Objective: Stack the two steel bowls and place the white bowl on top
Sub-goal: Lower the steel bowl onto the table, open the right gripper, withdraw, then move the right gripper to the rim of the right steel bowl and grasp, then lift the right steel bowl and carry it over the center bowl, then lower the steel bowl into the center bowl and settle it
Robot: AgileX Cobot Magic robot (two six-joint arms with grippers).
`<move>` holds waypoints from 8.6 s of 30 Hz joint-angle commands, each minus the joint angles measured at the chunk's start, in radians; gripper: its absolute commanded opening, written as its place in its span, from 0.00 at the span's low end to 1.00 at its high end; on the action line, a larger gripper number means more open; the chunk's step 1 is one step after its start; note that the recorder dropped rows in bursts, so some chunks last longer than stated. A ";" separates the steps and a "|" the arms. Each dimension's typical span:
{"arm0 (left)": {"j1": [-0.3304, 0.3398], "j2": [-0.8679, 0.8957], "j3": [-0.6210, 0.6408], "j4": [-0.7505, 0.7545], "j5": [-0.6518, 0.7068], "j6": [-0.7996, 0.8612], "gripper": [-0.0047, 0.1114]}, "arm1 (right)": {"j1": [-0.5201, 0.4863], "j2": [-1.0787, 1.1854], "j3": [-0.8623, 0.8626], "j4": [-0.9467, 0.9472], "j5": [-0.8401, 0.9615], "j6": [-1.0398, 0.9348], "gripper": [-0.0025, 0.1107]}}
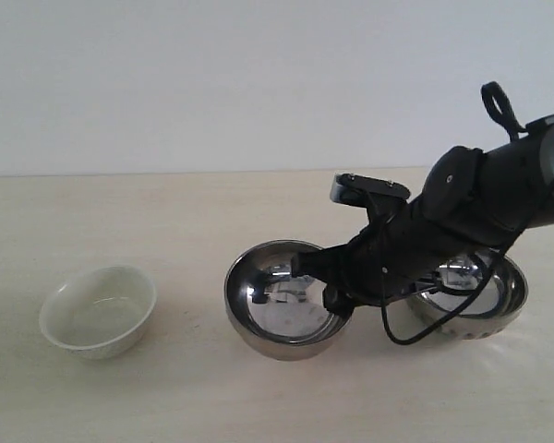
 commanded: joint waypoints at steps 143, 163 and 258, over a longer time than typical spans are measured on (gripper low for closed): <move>0.003 -0.004 0.003 -0.008 -0.006 -0.010 0.07 | -0.526 -0.018 0.052 -0.163 0.161 -0.111 0.02; 0.003 -0.004 0.003 -0.008 -0.006 -0.010 0.07 | -0.475 -0.315 0.001 -0.121 0.354 -0.083 0.02; 0.003 -0.004 0.003 -0.008 -0.008 -0.010 0.07 | -0.059 -0.093 -0.119 -0.158 0.274 0.098 0.02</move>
